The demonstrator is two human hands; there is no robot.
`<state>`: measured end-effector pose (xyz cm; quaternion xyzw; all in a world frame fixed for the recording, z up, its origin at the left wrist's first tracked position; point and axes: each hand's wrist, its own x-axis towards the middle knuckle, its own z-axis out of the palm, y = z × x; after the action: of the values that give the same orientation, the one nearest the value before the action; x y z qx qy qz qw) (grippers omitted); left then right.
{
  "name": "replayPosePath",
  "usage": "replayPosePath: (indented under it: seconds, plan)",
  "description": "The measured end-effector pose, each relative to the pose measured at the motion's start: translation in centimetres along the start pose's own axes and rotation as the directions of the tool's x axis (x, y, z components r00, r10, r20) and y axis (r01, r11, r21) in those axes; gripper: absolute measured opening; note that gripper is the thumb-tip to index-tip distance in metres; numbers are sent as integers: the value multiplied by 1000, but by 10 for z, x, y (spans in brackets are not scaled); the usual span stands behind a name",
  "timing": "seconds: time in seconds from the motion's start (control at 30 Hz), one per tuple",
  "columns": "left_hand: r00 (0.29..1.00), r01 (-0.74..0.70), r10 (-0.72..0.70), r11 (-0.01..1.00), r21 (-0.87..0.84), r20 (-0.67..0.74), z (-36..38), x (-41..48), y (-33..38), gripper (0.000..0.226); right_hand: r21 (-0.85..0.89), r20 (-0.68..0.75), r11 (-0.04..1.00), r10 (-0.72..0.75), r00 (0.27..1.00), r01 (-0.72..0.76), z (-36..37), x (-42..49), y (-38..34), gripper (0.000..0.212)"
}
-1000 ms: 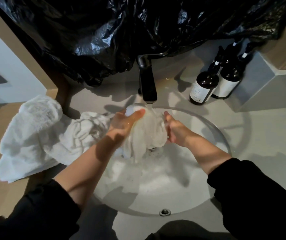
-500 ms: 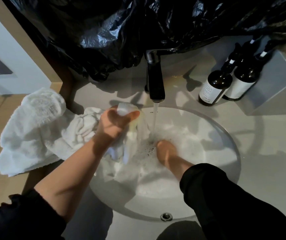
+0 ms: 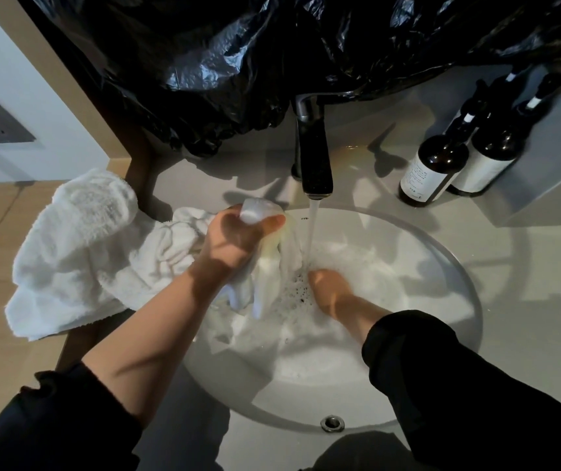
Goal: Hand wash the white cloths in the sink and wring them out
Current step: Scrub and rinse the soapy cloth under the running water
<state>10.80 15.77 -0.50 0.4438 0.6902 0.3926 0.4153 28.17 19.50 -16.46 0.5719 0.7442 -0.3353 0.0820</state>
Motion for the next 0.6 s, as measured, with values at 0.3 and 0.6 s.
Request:
replayPosePath:
  seconds: [0.3,0.6]
  plan:
    - [962,231,-152,897,-377,229,8,-4,4,39,872,159,437,174,972,-221,-46,-6,-4,23]
    - [944,310,-223,857,-413,244,21,2,-6,33,982,179,-55,-63,982,-182,-81,-38,-24,68]
